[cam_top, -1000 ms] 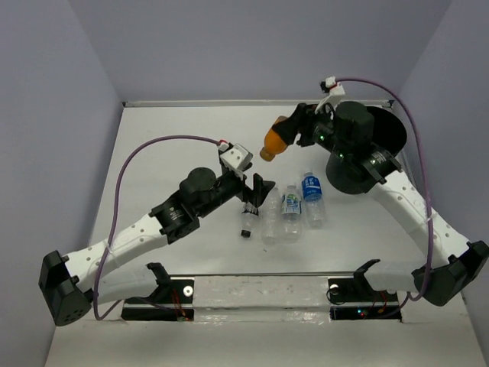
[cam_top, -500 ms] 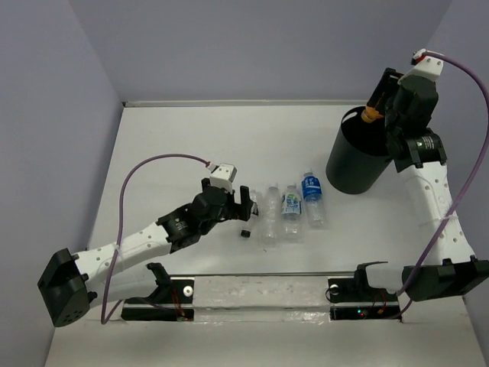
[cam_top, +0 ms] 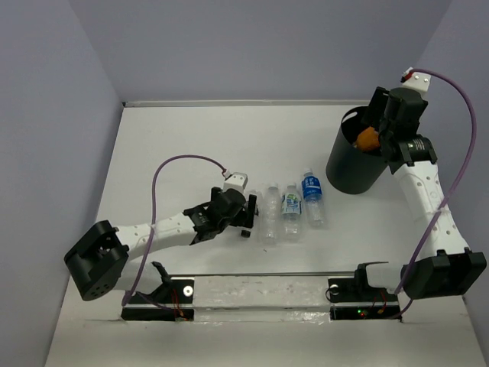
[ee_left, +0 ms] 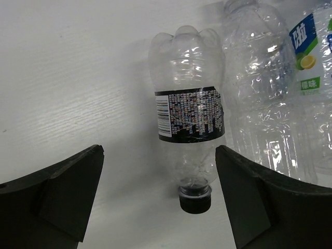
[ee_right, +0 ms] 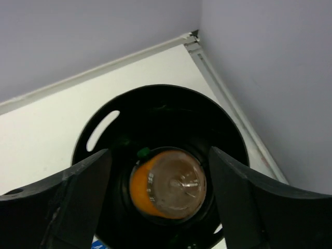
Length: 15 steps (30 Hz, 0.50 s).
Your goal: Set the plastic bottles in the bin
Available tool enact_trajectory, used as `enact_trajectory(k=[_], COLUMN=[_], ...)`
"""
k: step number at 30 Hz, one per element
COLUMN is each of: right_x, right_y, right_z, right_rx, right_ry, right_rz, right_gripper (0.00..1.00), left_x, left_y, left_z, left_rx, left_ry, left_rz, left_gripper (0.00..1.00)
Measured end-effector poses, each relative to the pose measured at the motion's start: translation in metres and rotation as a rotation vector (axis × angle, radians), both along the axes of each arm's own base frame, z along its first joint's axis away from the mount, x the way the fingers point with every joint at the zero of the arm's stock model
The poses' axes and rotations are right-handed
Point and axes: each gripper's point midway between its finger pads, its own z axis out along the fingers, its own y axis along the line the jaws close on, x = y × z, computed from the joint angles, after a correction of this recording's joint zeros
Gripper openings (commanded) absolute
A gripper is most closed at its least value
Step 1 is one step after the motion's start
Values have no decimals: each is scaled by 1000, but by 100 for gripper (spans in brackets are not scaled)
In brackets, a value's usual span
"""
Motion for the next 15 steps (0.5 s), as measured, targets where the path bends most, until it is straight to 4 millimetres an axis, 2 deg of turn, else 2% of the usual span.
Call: enact_trajectory(k=[3, 4, 9, 11, 15], right_x=[-3, -7, -26, -31, -33], right_y=[10, 15, 34, 39, 58], right_z=[8, 16, 40, 42, 32], right_rx=[37, 54, 112, 124, 162], right_ry=[-30, -56, -139, -152, -134], right_rz=[48, 77, 180, 210, 288], right_gripper=[83, 83, 84, 84, 84], left_x=[-2, -1, 4, 9, 14], left_y=[-2, -4, -15, -21, -28], left_z=[-11, -15, -17, -18, -27], left_rx=[19, 21, 12, 14, 30], left_ry=[25, 31, 35, 36, 46], left_rz=[-10, -14, -25, -25, -23], left_gripper=[98, 98, 91, 88, 84])
